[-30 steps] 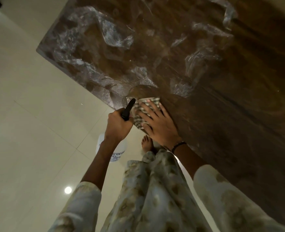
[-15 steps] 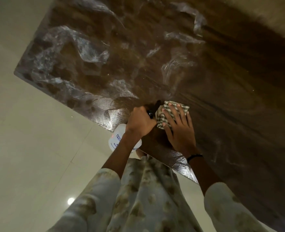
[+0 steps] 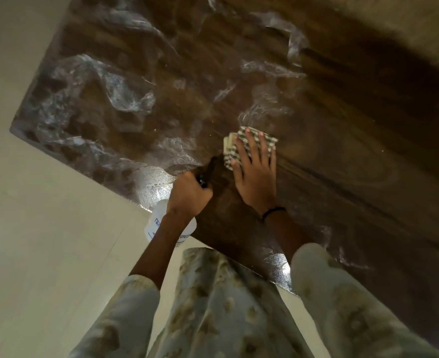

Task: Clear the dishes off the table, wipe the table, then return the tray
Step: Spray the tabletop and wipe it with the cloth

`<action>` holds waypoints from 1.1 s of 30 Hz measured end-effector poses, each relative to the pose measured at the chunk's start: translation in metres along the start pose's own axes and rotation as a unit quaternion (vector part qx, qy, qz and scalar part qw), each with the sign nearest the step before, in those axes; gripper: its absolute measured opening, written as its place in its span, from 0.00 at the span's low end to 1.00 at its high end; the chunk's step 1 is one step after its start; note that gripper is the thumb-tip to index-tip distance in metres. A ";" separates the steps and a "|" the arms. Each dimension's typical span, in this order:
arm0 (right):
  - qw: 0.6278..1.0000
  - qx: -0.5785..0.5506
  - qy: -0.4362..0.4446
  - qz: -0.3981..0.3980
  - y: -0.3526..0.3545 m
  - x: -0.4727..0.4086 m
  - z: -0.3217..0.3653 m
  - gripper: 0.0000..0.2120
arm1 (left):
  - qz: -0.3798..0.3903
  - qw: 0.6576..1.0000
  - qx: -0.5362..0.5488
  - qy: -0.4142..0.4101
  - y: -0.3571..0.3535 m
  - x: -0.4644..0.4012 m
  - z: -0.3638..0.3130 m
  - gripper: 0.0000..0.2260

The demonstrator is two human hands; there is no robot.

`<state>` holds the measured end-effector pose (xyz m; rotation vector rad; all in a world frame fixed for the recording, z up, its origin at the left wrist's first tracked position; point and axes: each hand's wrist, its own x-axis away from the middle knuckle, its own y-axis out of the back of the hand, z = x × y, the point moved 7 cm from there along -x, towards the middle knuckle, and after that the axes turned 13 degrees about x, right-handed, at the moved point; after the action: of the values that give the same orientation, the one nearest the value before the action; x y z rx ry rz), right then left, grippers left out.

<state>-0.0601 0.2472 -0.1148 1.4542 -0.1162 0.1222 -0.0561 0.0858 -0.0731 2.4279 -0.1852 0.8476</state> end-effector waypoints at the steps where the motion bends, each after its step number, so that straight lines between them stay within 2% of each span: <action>1: 1.000 -0.005 0.013 -0.002 -0.002 -0.006 0.013 0.23 | -0.018 1.000 0.006 -0.003 0.006 -0.001 0.000 0.03; 3: 0.998 -0.009 0.056 0.002 -0.006 -0.005 0.037 0.24 | -0.043 0.999 0.013 -0.006 0.016 -0.004 -0.001 0.02; 5: 0.993 -0.003 0.121 0.014 -0.012 0.012 0.046 0.23 | -0.043 0.999 0.030 -0.008 0.020 -0.006 0.000 0.04; 8: 0.982 0.011 0.187 0.031 -0.013 0.034 0.020 0.22 | -0.044 0.998 0.035 0.002 0.023 -0.010 0.003 0.05; 10: 0.985 0.029 0.168 0.032 -0.008 0.030 -0.010 0.23 | -0.044 0.998 0.042 0.004 0.026 -0.011 0.003 0.04; 13: 0.995 0.038 0.091 0.021 0.002 0.001 -0.030 0.23 | -0.044 0.997 0.066 -0.003 0.031 -0.014 -0.001 0.04; 16: 0.999 0.023 0.043 -0.001 0.007 -0.027 -0.002 0.23 | -0.056 0.995 0.081 -0.005 0.034 -0.019 0.000 0.01; 18: 0.999 0.006 0.036 0.001 0.002 -0.034 0.023 0.24 | -0.057 0.995 0.076 -0.014 0.034 -0.022 -0.001 0.04; 20: 0.998 -0.006 0.061 0.013 -0.006 -0.027 0.048 0.24 | -0.053 0.996 0.066 -0.022 0.035 -0.023 -0.003 0.05; 22: 0.992 -0.007 0.124 0.022 -0.010 -0.007 0.061 0.23 | -0.045 0.997 0.061 -0.025 0.037 -0.026 -0.006 0.06; 24: 0.983 -0.005 0.179 0.026 -0.010 0.012 0.053 0.21 | -0.042 0.997 0.060 -0.022 0.041 -0.028 -0.008 0.09; 26: 0.982 0.012 0.188 0.035 -0.006 0.021 0.028 0.22 | -0.042 0.997 0.058 -0.018 0.045 -0.031 -0.010 0.09; 29: 0.993 0.024 0.111 0.029 0.003 0.006 0.003 0.23 | -0.041 0.997 0.054 -0.020 0.051 -0.035 -0.012 0.05; 33: 0.999 0.015 0.026 0.019 0.007 -0.031 0.032 0.24 | -0.031 0.998 0.036 -0.032 0.055 -0.038 -0.018 0.04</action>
<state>-0.0921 0.2162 -0.1091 1.4782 -0.0999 0.1924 -0.1128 0.0473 -0.0594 2.5162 -0.1045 0.7634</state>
